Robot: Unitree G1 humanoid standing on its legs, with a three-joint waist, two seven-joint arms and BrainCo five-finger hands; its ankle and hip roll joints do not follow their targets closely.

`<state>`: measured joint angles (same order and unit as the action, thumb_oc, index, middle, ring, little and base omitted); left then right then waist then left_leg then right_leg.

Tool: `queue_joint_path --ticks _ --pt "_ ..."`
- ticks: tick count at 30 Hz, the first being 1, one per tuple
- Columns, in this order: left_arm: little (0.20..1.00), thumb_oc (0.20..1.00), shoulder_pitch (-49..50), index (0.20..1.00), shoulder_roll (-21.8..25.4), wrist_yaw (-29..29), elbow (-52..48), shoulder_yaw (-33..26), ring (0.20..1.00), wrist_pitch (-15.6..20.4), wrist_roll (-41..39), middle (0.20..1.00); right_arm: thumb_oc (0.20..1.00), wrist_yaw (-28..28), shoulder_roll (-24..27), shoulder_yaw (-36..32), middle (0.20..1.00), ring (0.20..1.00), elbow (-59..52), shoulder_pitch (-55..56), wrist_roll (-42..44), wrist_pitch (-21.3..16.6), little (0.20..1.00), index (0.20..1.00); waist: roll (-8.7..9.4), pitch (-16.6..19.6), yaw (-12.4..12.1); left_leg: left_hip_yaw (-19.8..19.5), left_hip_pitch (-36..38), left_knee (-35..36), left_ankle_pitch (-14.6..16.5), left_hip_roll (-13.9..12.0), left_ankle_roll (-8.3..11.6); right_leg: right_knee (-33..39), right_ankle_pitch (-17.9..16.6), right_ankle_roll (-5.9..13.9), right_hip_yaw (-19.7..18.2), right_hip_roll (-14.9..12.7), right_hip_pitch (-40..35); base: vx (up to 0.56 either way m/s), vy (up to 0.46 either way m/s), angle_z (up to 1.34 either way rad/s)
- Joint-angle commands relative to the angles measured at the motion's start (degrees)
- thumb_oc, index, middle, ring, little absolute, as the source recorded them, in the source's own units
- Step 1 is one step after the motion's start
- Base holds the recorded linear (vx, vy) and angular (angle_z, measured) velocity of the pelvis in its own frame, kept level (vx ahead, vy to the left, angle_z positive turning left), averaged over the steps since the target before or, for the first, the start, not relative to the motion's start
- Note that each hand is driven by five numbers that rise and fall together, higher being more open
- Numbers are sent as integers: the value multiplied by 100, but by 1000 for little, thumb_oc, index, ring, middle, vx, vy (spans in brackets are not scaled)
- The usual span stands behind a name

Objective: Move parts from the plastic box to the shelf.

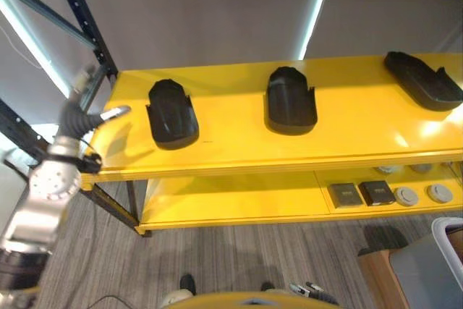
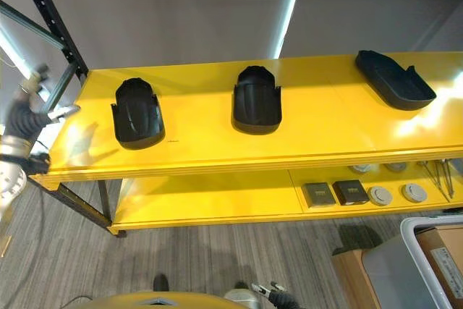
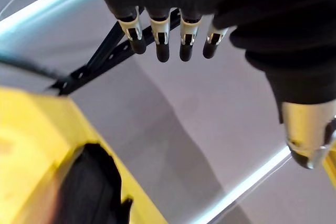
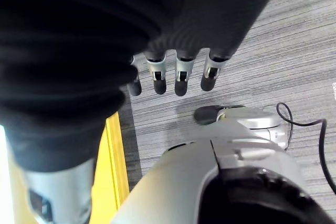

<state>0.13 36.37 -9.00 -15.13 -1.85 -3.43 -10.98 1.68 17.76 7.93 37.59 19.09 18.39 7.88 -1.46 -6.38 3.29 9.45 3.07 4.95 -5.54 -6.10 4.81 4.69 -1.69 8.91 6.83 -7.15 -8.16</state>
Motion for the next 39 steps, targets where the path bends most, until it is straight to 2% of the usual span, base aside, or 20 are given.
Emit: queue_joint_path --ticks 1,2,7,14,19,22,30,33,37,39 --pt "338 338 -726 338 263 366 445 233 338 655 -177 338 1000 -140 73 99 1000 1000 89 -95 -169 -138 1000 1000 18 -141 84 237 264 5 424 -147 -28 -204 70 98 71 -28 331 -21 -49 -1" --pt "200 200 -706 200 -12 475 559 448 200 713 -327 200 1000 -183 38 188 1000 1000 175 -154 -118 -171 1000 1000 39 -144 68 246 261 5 420 -159 -29 -194 62 89 65 -18 329 -24 -48 -2" --pt "200 200 -728 200 -239 341 888 982 200 793 -43 200 1000 -287 62 359 1000 1000 233 -293 131 -160 1000 1000 83 -171 75 272 259 5 410 -189 -30 -187 41 72 27 22 341 -19 -36 -6" --pt "200 200 -1083 200 -358 -101 1721 1395 200 942 -404 200 1000 -312 73 544 1000 1000 348 -392 221 -155 1000 1000 107 -182 179 382 257 5 384 -230 -29 -193 19 75 -31 38 394 -9 -21 -8" --pt "200 200 -1211 200 -471 -222 1933 1519 200 900 -451 200 1000 -296 91 578 1000 1000 351 -406 223 -182 1000 1000 100 -233 235 403 250 5 367 -244 -30 -224 13 72 -67 46 439 -3 -4 -1" --pt "200 200 -1253 200 -501 -362 2102 1601 200 864 -166 200 1000 -272 112 605 1000 1000 326 -405 188 -167 1000 1000 101 -244 267 418 250 5 365 -245 -26 -231 13 80 -87 47 455 0 0 0" --pt "200 200 -1517 200 -591 -423 2644 1873 200 868 -457 200 1000 -253 224 696 1000 1000 181 -458 195 -73 1000 1000 88 -319 382 455 214 5 346 -248 -36 -297 13 81 -169 48 574 -7 7 -6" --pt "200 200 -1480 200 -648 -194 2561 1910 200 1005 -591 200 1000 -231 257 679 1000 1000 150 -460 214 -65 1000 1000 75 -369 386 438 197 -8 337 -250 -45 -333 13 71 -185 42 613 -3 3 -2" --pt "200 200 -1399 200 -703 -280 2415 1970 200 848 -650 200 1000 -191 265 654 1000 1000 169 -446 152 -114 1000 1000 62 -399 378 418 200 -10 334 -241 -39 -325 8 69 -171 38 598 0 0 0" --pt "200 200 -1431 200 -794 -454 2735 1984 200 836 -792 200 1000 -192 295 688 1000 1000 89 -458 122 -32 1000 1000 73 -383 411 447 210 -5 323 -246 -36 -316 7 69 -183 42 588 0 0 0"
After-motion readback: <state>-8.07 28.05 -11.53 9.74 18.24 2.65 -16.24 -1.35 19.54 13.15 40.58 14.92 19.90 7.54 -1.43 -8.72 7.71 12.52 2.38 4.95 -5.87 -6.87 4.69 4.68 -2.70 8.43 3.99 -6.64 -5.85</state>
